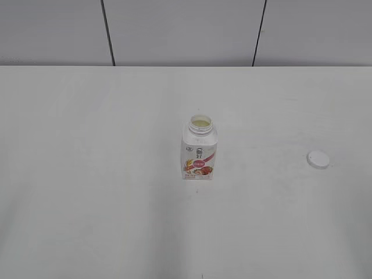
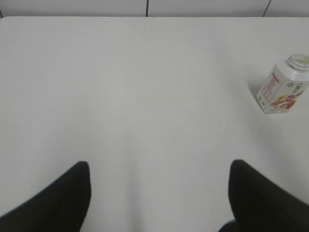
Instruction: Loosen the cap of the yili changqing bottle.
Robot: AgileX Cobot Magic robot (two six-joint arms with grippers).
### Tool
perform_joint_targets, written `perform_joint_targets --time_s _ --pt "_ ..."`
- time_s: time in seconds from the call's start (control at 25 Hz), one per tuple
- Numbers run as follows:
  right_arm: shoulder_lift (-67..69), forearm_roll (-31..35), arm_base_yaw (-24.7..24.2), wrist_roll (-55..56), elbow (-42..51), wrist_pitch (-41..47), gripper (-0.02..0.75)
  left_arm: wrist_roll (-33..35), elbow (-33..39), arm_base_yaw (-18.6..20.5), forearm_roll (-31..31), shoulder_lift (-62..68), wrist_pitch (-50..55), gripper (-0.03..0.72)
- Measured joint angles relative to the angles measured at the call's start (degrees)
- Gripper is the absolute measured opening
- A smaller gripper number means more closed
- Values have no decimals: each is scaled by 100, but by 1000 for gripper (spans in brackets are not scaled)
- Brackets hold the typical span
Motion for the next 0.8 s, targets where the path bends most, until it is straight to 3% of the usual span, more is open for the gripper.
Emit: perform_joint_targets --time_s 0.36,0.8 --pt "-600 -11 0 -184 115 -245 546 402 114 0 -222 -6 -183 537" --pt "-661 -11 0 -153 213 -366 546 440 114 29 -363 -6 -195 537"
